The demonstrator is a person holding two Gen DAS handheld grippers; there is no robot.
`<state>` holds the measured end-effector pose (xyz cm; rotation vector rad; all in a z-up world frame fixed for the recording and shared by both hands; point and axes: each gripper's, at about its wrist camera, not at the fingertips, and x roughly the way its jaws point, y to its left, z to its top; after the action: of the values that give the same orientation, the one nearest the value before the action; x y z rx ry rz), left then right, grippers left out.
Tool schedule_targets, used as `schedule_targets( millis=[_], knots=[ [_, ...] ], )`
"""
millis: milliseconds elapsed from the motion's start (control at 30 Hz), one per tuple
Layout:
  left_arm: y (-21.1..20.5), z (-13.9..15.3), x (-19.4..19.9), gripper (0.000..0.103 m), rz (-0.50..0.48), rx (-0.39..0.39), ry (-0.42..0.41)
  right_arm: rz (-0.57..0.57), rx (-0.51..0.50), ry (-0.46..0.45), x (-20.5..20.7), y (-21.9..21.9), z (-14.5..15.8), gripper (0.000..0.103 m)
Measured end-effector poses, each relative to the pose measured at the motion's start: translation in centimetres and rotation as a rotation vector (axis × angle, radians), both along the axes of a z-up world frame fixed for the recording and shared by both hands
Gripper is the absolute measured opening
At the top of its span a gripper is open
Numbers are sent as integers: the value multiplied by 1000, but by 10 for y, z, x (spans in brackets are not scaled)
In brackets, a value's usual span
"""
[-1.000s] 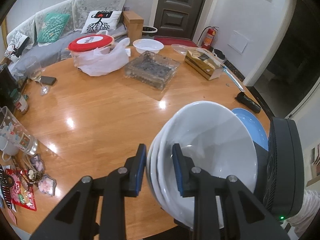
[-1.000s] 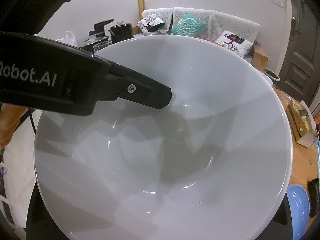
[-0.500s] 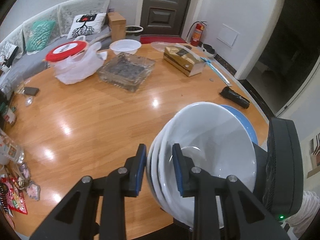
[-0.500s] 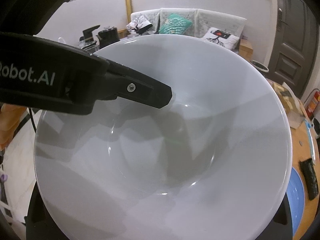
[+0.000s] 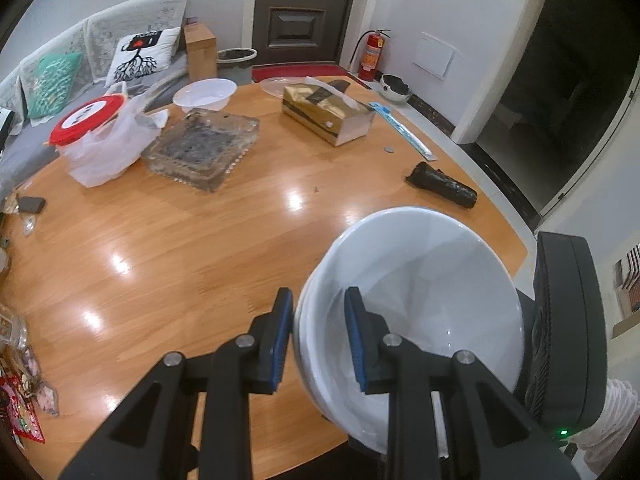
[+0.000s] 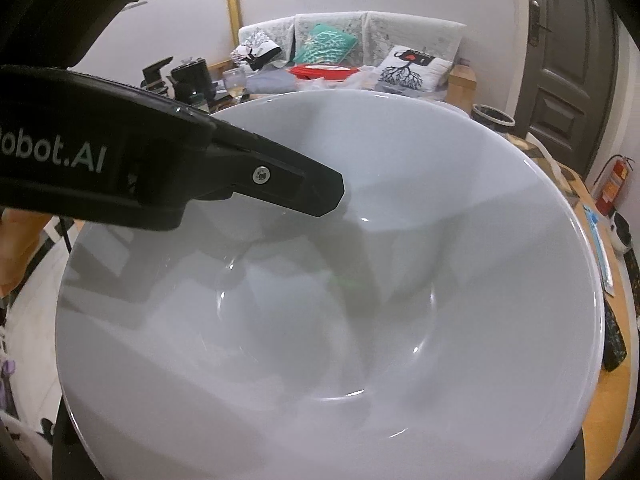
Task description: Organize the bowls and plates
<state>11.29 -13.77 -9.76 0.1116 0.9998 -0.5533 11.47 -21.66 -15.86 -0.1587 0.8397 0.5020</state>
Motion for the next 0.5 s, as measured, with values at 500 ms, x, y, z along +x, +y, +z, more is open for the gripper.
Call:
schedule_targets(
  millis=[500],
  knots=[
    [-55, -3, 13, 23, -65, 4, 8, -62, 4, 10, 13, -50, -2, 101]
  ],
)
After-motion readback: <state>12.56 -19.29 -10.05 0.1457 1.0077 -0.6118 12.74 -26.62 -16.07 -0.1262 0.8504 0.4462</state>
